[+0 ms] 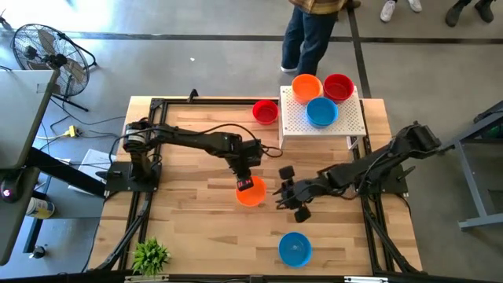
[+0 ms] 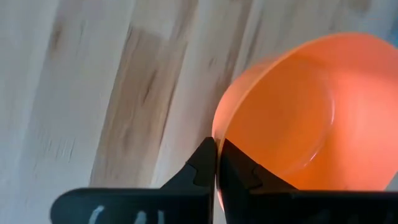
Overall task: Pick & Place Mini bowls
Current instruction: Stack the orange bowl on the stacked orange bowls on the shelf
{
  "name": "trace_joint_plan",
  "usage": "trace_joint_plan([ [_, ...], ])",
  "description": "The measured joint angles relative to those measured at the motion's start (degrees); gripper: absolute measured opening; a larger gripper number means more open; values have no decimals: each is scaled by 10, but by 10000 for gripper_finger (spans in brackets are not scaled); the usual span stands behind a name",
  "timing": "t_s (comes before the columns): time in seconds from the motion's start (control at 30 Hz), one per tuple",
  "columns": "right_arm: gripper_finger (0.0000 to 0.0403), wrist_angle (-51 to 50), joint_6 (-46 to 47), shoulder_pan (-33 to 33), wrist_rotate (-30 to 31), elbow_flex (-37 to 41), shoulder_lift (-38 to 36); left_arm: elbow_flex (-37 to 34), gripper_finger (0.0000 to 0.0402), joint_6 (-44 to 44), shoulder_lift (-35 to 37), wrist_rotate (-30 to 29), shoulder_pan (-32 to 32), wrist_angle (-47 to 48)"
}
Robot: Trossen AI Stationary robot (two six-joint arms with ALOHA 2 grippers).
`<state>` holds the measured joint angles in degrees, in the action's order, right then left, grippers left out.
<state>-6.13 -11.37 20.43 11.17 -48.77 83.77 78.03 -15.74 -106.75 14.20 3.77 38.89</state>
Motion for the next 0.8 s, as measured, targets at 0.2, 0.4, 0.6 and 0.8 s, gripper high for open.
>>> trace_joint_plan([
  [0.2, 114, -38, -76, 0, 9, -60, 70, 32, 0, 12, -20, -1, 0, 32],
  [0.4, 114, -81, -138, 0, 47, -105, 123, 37, 0, 16, -22, 1, 0, 32],
  [0.6, 114, -76, -174, -1, 70, -116, 135, 36, 0, 15, -22, 8, 0, 32],
  [0.8, 114, -68, -195, -6, 54, -116, 135, 36, 0, 16, -22, 19, 0, 20],
])
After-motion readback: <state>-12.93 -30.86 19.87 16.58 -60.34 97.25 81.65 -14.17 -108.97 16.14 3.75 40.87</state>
